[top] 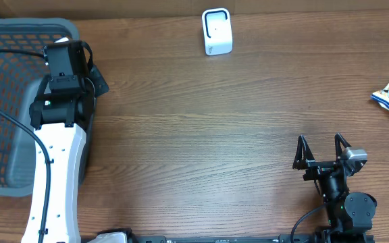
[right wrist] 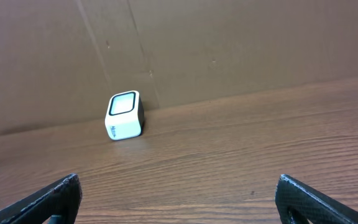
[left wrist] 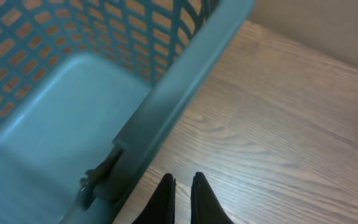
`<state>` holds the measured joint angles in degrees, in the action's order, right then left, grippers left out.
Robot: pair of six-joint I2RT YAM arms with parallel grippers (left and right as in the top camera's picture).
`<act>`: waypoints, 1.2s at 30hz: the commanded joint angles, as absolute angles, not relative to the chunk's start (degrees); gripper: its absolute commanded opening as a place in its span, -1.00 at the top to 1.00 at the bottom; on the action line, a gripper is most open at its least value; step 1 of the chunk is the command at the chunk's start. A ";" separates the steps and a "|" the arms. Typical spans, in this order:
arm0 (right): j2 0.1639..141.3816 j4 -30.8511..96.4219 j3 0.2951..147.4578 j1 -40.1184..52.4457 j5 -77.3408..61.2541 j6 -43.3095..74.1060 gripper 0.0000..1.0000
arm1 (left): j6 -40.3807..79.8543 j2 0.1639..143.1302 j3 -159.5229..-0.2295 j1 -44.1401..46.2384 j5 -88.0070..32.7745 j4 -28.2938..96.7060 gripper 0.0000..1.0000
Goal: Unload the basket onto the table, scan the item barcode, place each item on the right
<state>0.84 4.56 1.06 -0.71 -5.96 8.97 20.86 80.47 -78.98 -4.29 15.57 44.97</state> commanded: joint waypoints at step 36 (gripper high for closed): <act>0.16 4.34 0.45 -0.75 -5.63 8.71 -1.00 | 21.67 76.73 -78.87 -6.98 6.04 40.99 0.92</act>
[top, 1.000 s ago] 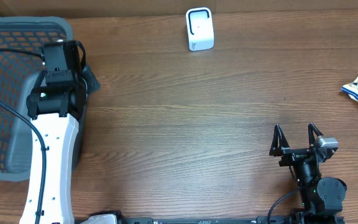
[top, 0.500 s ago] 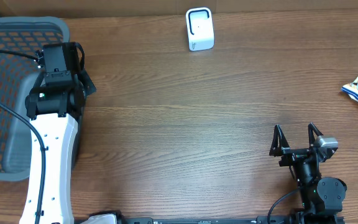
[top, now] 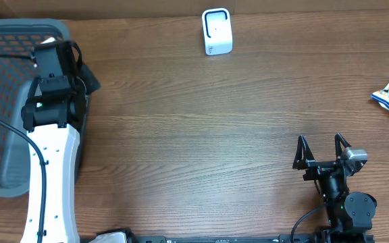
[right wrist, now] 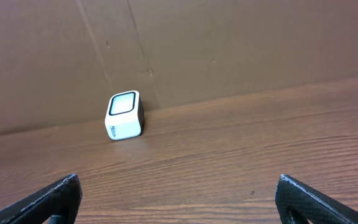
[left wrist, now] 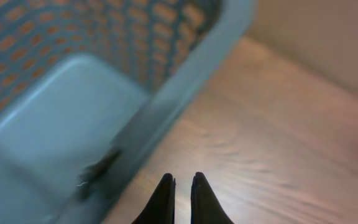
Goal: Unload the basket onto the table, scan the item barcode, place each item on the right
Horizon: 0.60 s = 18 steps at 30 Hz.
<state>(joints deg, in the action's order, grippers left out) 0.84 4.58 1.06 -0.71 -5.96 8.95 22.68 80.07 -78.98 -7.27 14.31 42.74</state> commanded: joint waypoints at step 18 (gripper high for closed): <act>0.16 4.34 0.45 -0.75 -5.61 8.71 -1.00 | 10.72 51.42 -59.16 7.42 4.80 36.42 0.90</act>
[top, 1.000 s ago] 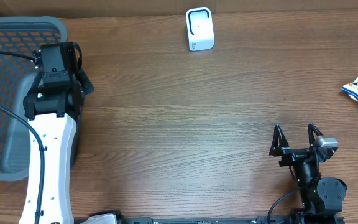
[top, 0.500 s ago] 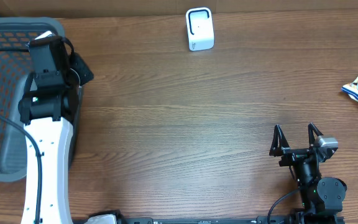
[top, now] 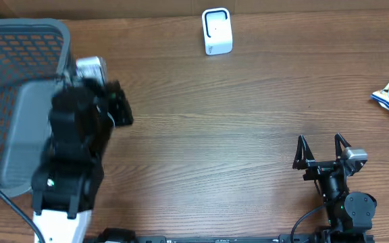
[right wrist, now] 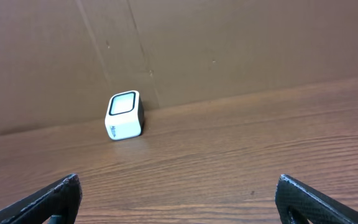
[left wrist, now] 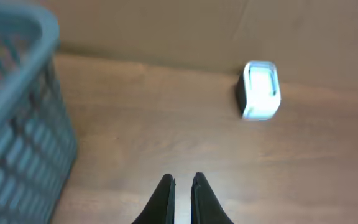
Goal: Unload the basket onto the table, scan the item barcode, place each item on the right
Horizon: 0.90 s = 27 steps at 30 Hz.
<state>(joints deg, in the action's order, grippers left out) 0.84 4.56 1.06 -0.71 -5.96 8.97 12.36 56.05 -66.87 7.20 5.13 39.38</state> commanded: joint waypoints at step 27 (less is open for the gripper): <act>0.16 4.34 0.45 -0.75 -5.61 8.71 -1.00 | 16.69 2.17 -7.46 -1.02 6.42 23.92 -1.00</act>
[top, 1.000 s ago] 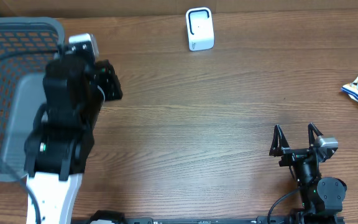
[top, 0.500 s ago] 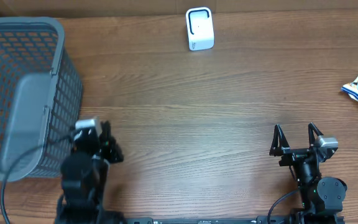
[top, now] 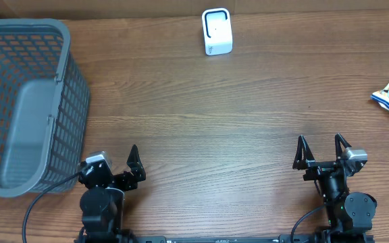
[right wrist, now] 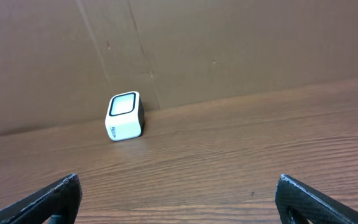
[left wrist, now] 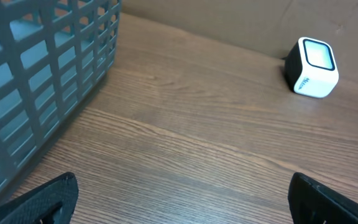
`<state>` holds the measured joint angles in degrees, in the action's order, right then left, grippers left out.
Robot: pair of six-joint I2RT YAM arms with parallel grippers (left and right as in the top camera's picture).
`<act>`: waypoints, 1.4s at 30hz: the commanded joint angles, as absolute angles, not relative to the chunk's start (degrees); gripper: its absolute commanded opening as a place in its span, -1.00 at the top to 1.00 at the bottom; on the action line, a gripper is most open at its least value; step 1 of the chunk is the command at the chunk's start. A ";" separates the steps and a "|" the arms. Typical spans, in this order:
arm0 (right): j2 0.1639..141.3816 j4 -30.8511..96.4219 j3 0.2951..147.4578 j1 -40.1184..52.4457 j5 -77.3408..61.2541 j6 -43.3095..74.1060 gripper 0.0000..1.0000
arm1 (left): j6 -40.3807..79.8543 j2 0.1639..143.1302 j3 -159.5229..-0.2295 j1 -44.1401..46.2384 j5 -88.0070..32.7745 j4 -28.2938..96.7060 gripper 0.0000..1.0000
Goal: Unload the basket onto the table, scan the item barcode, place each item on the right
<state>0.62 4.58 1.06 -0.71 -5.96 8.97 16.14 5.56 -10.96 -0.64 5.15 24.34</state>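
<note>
The white barcode scanner (top: 216, 31) stands at the back middle of the table, and shows in the left wrist view (left wrist: 312, 59) and the right wrist view (right wrist: 125, 116). Colourful packets lie at the far right edge. My left gripper (top: 111, 172) sits low at the front left, open, nothing between its fingers (left wrist: 42, 196). My right gripper (top: 321, 143) rests at the front right, open and empty too, its fingers (right wrist: 322, 196) wide apart. Both grippers point toward the back of the table, far from the scanner and the packets.
A grey mesh basket (top: 59, 88) takes up the left side of the table, its wall (left wrist: 42, 81) close on the left of my left gripper. A brown cardboard wall (right wrist: 229, 43) runs along the back.
My left arm stood raised beside the basket with its gripper shut. Now it is folded low at the front edge and the gripper is open. The right arm has not moved.
My left gripper was shut over the basket's right rim, then slightly farther left over that wall. Then it was off the basket, facing the scanner, still shut. Now it rests open at the front left. The right gripper stayed open at the front right throughout.
</note>
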 commanded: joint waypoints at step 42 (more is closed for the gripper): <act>0.16 4.34 0.45 -0.75 -5.61 8.71 -1.00 | 5.41 0.23 -0.27 -0.84 7.55 4.03 -0.99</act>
<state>0.64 4.56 1.06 -0.71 -5.96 8.95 1.78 0.75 -0.62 -0.64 5.72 4.25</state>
